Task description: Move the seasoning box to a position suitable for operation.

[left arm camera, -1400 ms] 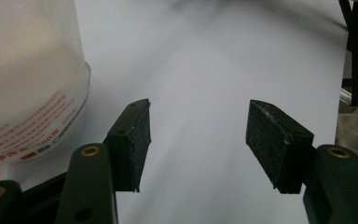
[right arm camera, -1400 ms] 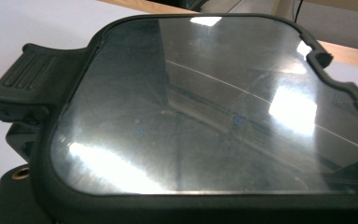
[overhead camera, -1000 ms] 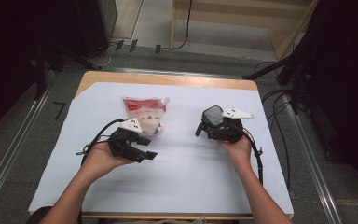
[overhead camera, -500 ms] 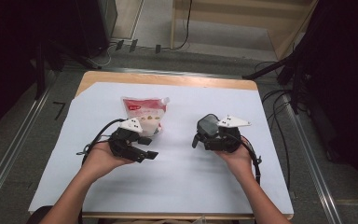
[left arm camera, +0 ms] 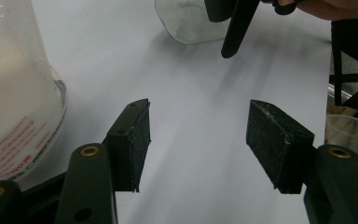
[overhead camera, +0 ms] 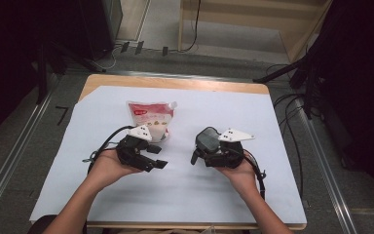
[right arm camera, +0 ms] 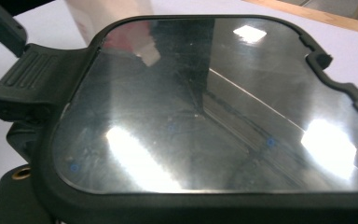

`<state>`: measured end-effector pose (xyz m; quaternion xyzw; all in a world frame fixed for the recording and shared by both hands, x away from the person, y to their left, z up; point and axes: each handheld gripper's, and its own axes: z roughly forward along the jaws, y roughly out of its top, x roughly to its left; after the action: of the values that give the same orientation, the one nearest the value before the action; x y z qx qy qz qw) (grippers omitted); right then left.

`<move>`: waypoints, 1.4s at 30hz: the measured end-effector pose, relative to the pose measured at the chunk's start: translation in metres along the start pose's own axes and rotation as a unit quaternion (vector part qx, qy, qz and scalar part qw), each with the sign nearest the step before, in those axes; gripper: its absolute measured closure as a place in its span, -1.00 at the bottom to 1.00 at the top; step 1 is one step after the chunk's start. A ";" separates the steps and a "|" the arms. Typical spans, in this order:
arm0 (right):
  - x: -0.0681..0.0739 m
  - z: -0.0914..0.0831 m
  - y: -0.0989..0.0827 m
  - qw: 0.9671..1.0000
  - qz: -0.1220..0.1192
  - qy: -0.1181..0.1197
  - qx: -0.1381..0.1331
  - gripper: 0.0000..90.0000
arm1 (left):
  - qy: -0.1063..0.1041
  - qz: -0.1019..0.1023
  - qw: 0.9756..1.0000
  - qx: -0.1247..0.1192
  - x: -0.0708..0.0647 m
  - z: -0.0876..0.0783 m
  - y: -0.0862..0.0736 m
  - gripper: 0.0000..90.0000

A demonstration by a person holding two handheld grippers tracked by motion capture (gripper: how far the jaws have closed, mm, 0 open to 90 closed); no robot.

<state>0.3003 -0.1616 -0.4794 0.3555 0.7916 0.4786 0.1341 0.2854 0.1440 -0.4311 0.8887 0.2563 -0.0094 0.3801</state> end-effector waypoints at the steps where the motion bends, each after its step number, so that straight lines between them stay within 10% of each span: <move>1: 0.002 0.001 0.000 1.000 -0.001 0.001 0.000 -0.66 | 0.000 0.000 1.000 0.000 0.000 0.000 0.000 -0.09; 28: 0.045 0.039 -0.014 0.998 -0.050 0.009 0.025 -0.66 | -0.006 0.008 1.000 0.005 -0.004 0.007 0.000 -0.09; 42: 0.046 0.036 -0.019 0.999 -0.045 0.010 0.026 -0.67 | -0.009 0.003 1.000 0.006 -0.005 0.008 0.000 -0.03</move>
<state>0.2797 -0.1115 -0.5077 0.3176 0.8206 0.4546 0.1381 0.2826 0.1368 -0.4357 0.8916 0.2498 -0.0178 0.3773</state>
